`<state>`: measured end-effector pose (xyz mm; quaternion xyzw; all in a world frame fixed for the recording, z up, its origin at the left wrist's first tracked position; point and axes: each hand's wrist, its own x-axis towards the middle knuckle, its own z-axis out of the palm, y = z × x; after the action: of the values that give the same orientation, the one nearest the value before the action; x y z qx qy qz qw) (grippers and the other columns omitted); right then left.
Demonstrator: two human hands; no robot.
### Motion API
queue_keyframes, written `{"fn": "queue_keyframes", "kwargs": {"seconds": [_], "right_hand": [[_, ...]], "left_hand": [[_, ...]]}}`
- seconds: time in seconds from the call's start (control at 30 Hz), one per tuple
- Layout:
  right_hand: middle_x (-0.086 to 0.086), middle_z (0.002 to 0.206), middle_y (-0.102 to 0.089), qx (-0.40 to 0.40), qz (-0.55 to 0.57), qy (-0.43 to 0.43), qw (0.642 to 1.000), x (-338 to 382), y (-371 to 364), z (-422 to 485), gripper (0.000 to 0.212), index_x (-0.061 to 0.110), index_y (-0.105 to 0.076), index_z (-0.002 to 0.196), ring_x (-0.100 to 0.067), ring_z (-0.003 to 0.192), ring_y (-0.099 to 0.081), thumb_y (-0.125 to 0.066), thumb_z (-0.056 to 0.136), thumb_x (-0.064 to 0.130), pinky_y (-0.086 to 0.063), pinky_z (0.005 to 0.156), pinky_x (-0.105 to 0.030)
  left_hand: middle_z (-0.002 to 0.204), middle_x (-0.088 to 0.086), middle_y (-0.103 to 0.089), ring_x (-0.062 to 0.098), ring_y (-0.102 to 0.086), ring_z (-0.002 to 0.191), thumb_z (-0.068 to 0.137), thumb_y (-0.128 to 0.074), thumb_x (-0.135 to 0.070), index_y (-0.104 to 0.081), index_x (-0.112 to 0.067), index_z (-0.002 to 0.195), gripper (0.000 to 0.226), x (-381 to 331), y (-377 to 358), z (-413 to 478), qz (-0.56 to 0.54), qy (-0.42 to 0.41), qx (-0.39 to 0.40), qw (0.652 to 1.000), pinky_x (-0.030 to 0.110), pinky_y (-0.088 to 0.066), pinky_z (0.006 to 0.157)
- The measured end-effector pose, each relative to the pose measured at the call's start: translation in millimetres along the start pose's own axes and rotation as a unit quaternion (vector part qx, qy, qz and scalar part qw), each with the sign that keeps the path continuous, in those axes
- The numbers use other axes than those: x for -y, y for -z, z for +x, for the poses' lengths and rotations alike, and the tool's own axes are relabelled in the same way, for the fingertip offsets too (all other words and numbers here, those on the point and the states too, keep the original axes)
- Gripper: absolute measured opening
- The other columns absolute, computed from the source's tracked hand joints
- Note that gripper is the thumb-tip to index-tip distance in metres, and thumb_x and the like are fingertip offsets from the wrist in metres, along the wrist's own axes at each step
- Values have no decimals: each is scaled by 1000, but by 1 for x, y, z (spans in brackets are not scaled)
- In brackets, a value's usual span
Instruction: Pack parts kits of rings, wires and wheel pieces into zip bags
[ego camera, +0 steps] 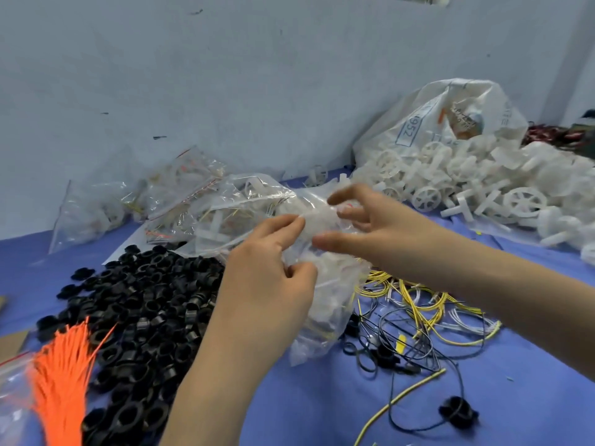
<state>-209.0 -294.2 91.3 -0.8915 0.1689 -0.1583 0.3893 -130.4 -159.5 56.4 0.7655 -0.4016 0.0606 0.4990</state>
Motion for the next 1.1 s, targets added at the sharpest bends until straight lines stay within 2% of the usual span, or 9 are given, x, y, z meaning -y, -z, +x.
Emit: {"fn": "queue_keyframes", "kwargs": {"seconds": [0.1, 0.2, 0.33, 0.47, 0.6, 0.73, 0.93, 1.0, 1.1], "right_hand": [[-5, 84, -74, -123, 128, 83, 981, 1, 25, 20, 22, 16, -59, 103, -22, 74, -71, -66, 86, 28, -59, 66, -33], [-12, 74, -72, -282, 107, 47, 952, -36, 44, 70, 6, 11, -62, 87, -29, 67, -69, -57, 90, 11, -56, 61, -37], [-14, 99, -71, -132, -185, -78, 971, -114, 12, 124, 20, 4, -73, 100, -23, 92, -64, -56, 88, 6, -50, 83, -32], [-18, 78, -66, -59, -250, -109, 960, -148, -30, 156, 18, 0, -70, 78, -33, 79, -61, -55, 87, 6, -49, 65, -37], [-20, 105, -63, -10, -257, -134, 957, -164, -51, 183, 31, 1, -63, 107, -36, 98, -58, -59, 89, 26, -40, 71, -32], [-18, 122, -58, -26, -283, -153, 947, -178, -62, 194, 53, 3, -50, 125, -35, 112, -55, -68, 83, 28, -42, 79, -32], [-20, 111, -61, -72, -323, -124, 935, -178, -63, 200, 20, 3, -61, 105, -37, 102, -59, -58, 86, 10, -43, 71, -35], [-18, 93, -61, -68, -354, -98, 927, -173, -57, 195, 5, 8, -57, 84, -36, 93, -60, -59, 85, 13, -38, 64, -33], [-15, 76, -57, -114, -321, -86, 936, -169, -47, 188, 16, 4, -58, 75, -34, 80, -57, -59, 83, 18, -37, 60, -33]], "left_hand": [[128, -22, -55, 19, -69, 89, 84, -56, -2, -62, -19, 130, 49, 3, 13, 3, -7, 25, -45, 999, 17, -49, 84], [112, -31, -56, -2, -65, 57, 84, -55, -2, -66, -24, 122, 46, 15, 31, 5, -24, 62, -93, 993, 6, -45, 56], [110, -28, -65, -11, -61, 54, 79, -57, -13, -70, -33, 112, 41, 31, 48, 8, -72, 91, -138, 984, 3, -45, 54], [107, -29, -67, 8, -66, 55, 62, -49, -30, -70, -57, 87, 42, 38, 54, 11, -104, 119, -154, 975, 47, -60, 73], [114, 6, -70, 20, -69, 70, 50, -48, -43, -68, -58, 97, 53, 49, 59, 14, -123, 127, -145, 973, 48, -56, 81], [114, 13, -68, 27, -71, 81, 52, -49, -45, -68, -59, 94, 48, 54, 61, 14, -120, 132, -145, 973, 51, -53, 88], [115, 15, -68, 34, -67, 101, 52, -48, -45, -68, -60, 94, 48, 63, 63, 17, -112, 125, -149, 974, 53, -49, 95], [117, 7, -69, 33, -66, 105, 53, -49, -41, -68, -61, 87, 44, 61, 60, 18, -105, 121, -149, 976, 53, -49, 94], [113, -37, -61, -3, -68, 75, 63, -53, -23, -71, -55, 86, 43, 54, 55, 17, -100, 121, -150, 976, 43, -58, 77]]}}
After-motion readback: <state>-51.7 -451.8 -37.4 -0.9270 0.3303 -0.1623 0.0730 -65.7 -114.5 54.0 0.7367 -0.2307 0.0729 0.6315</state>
